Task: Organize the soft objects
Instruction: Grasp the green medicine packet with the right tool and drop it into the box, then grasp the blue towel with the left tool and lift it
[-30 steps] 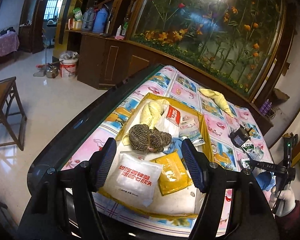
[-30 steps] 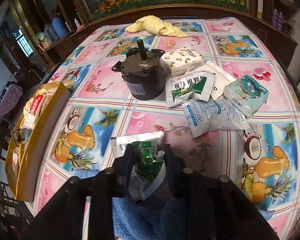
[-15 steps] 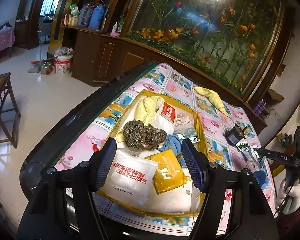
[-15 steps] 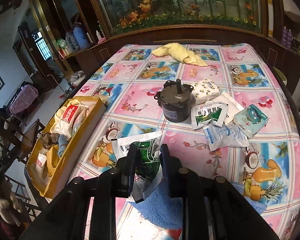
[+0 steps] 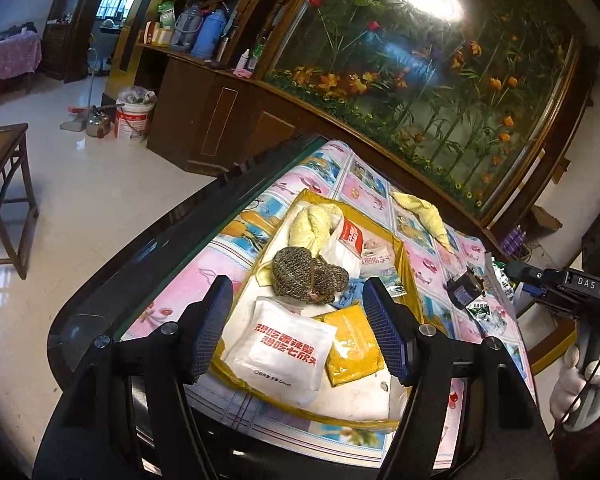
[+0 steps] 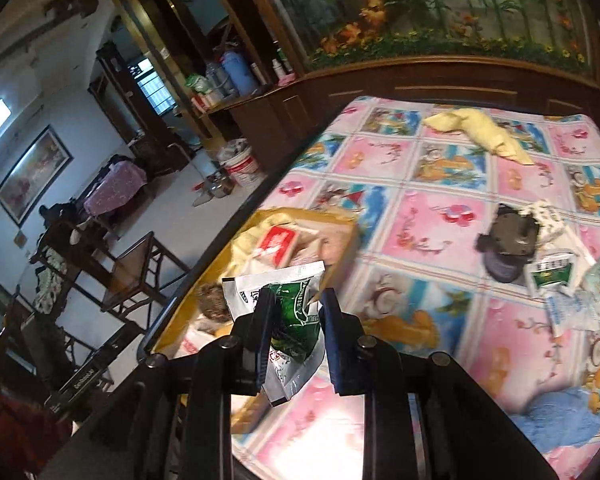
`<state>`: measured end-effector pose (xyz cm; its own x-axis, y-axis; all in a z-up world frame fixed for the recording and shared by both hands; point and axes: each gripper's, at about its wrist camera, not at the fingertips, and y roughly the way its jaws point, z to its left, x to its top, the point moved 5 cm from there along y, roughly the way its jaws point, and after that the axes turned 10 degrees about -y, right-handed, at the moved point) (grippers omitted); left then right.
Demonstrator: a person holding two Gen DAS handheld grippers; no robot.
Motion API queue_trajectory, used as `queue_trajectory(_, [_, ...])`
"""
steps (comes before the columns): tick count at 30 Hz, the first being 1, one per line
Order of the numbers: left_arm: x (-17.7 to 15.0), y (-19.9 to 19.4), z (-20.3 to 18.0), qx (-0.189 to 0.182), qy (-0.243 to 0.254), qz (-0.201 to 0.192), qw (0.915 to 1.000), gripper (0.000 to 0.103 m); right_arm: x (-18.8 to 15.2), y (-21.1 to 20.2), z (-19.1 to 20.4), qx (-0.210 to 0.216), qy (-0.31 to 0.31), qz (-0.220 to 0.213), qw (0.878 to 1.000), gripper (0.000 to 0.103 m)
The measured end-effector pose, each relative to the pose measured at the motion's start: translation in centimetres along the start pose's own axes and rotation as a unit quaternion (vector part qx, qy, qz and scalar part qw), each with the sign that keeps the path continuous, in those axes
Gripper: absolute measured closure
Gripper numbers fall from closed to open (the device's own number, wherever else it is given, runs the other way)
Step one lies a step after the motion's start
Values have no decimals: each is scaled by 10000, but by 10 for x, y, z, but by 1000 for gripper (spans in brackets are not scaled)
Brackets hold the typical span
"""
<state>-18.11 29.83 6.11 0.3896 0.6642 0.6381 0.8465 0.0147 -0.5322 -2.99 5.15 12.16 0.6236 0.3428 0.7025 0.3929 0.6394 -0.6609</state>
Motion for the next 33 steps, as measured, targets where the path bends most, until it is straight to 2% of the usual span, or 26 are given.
queue_trajectory(5, [1,-6,10,50,-77,-66,9999,35,-10,52,53,513,-308,506,9969,81])
queue_trajectory(9, [-1,-4,17,73,-133,0,9999,35,-35,89,78,601,-498,993,9920,81])
queue_trajectory(15, [-4,-1,15,100,-128,76,9998,35,-72,115,93,380,-814,1499,9846,78])
queue_trajectory(18, [-5,-2,11,127,-36,75,9999,35,-81,123,99,114,-1140,1577,9808,76])
queue_trajectory(21, [-6,-3,6,140,24,79,9999,35,-79,111,105,96,-1388,1317,9815,74])
queue_trajectory(25, [-9,-2,-2,199,123,121,9997,35,-67,83,103,215,-1447,747,9864,42])
queue_trajectory(30, [-6,-5,-8,257,93,116,9996,35,-55,58,91,102,-1362,281,9902,41])
queue_trajectory(33, [8,-21,-1,418,-115,-155,9989,35,-40,38,80,82,-1235,4,9923,41])
